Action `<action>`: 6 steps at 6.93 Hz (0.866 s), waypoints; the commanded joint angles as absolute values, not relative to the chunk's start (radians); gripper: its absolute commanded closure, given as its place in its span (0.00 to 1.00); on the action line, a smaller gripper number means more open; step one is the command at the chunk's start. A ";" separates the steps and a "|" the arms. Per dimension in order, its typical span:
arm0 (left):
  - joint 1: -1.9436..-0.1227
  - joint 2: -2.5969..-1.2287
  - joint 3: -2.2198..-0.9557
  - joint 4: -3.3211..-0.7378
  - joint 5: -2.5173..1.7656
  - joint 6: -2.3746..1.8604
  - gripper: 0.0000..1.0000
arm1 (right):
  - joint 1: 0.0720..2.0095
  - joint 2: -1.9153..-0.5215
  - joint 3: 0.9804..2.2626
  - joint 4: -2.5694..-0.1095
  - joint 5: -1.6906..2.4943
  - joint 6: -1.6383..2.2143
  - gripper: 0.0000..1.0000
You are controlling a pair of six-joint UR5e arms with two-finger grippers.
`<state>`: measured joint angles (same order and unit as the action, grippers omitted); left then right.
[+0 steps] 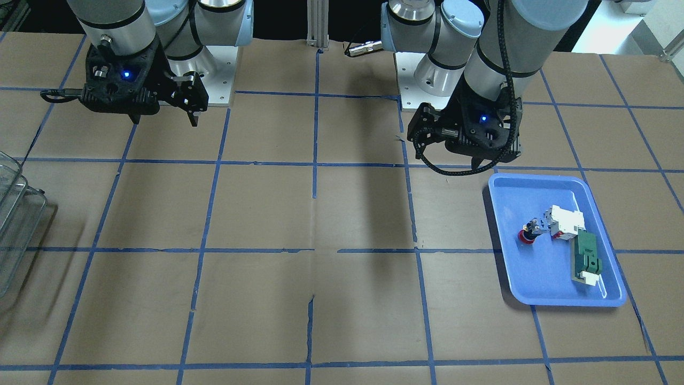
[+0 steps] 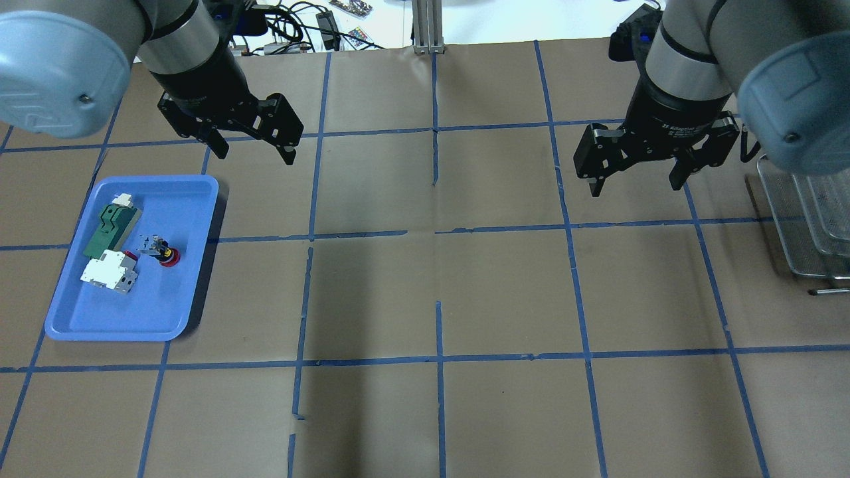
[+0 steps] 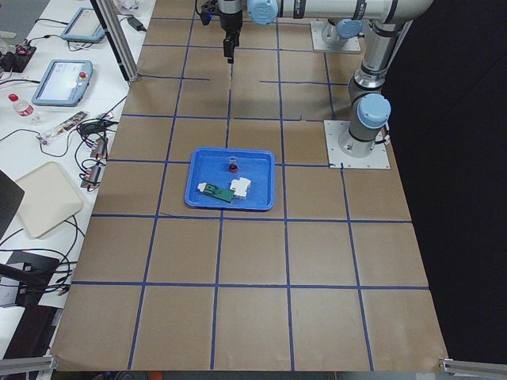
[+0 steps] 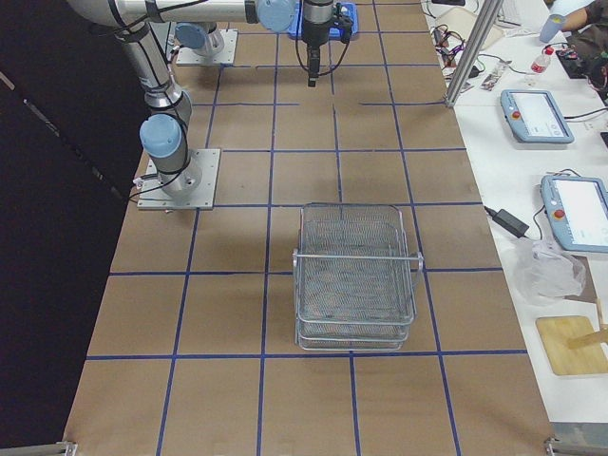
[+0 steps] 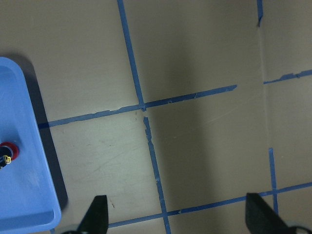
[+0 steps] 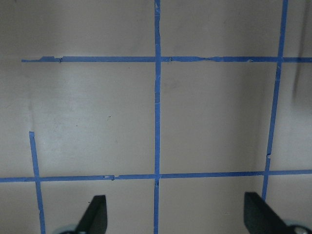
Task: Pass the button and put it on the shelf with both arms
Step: 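Move the left gripper down toward the red push button in the blue tray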
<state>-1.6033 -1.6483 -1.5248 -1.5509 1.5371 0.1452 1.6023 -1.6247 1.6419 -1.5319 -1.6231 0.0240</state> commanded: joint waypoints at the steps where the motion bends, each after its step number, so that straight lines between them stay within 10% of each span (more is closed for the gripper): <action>1: -1.597 -1.637 -1.545 -1.543 1.558 0.155 0.00 | 1.603 -1.635 1.643 -1.528 -1.623 0.023 0.00; 6: -1.377 -1.689 -1.566 -1.511 1.597 0.281 0.00 | 1.592 -1.635 1.649 -1.526 -1.629 0.021 0.00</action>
